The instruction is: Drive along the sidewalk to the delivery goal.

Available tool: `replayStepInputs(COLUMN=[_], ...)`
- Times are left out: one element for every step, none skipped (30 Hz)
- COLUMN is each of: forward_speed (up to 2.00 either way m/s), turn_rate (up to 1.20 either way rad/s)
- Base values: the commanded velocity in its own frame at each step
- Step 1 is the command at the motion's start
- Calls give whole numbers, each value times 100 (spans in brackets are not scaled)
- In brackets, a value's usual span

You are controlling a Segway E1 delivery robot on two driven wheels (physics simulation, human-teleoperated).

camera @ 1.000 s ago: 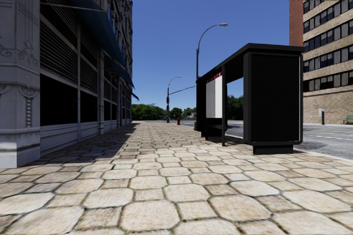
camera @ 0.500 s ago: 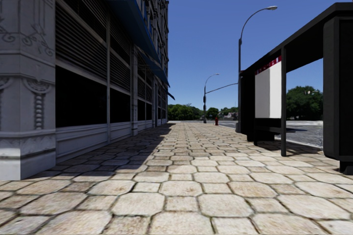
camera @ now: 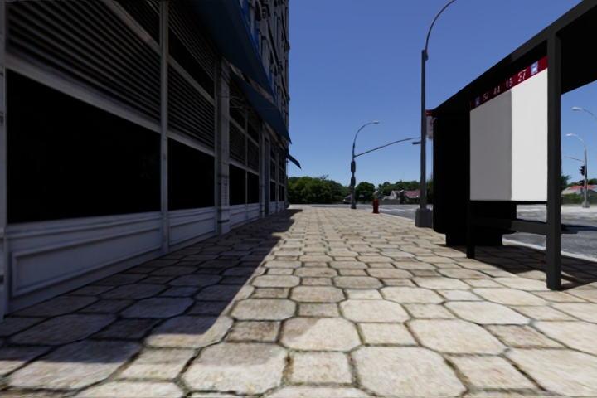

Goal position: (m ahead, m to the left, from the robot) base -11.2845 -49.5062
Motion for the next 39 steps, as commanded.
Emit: replayStepInputs(forward_speed=[200, 200, 200, 200, 200, 200, 200, 200, 200, 200, 200, 200, 200, 200, 200, 200, 200, 200, 200, 200, 200, 200, 200, 200, 200, 200, 200, 200, 200, 200, 200, 200, 200, 200, 200, 200, 200, 200, 200], turn_rate=[0, 0, 0, 0, 0, 0, 0, 0, 0, -9, -9, -55, -70, -68, -68, 0, 0, 0, 0, 0, 0, 0, 0, 0, 0, 0, 0, 0, 0, 0, 0, 0, 0, 0, 0, 0, 0, 0, 0])
